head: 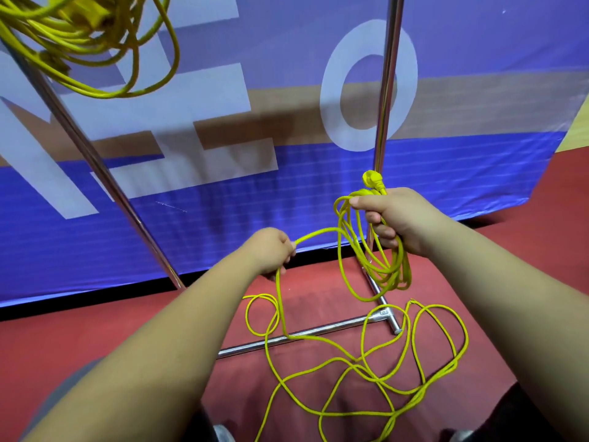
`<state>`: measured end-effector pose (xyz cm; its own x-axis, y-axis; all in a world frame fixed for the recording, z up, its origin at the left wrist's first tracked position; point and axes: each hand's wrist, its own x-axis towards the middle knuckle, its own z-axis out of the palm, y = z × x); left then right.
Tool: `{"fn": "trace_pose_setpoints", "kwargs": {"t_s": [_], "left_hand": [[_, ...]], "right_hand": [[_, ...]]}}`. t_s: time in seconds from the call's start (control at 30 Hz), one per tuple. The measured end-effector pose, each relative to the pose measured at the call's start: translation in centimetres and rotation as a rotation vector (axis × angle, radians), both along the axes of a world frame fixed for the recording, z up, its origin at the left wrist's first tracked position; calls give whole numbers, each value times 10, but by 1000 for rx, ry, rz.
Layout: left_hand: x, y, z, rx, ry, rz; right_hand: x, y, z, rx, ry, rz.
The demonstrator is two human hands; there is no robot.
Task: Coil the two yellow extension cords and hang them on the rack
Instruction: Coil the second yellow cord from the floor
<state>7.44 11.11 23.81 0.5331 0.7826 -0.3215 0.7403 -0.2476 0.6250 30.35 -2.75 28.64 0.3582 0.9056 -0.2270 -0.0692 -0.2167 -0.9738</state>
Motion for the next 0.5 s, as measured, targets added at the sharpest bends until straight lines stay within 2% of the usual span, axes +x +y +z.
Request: {"fn": "trace_pose_setpoints", "kwargs": {"t_s": [0.1,0.2,0.37,0.5], "left_hand": [[-10,10,17,36,-155,-54],[-26,20,35,103,-169,-133],[-34,14,57,-272,-431,-70],[-24,1,70,-432,-580,107]], "right_hand": [[-2,-3,1,4,16,-17],[-2,-6,2,6,32,-29],[1,-9,-5,-56,-4,-32],[0,-8,-12,-87,-24,-69]]}}
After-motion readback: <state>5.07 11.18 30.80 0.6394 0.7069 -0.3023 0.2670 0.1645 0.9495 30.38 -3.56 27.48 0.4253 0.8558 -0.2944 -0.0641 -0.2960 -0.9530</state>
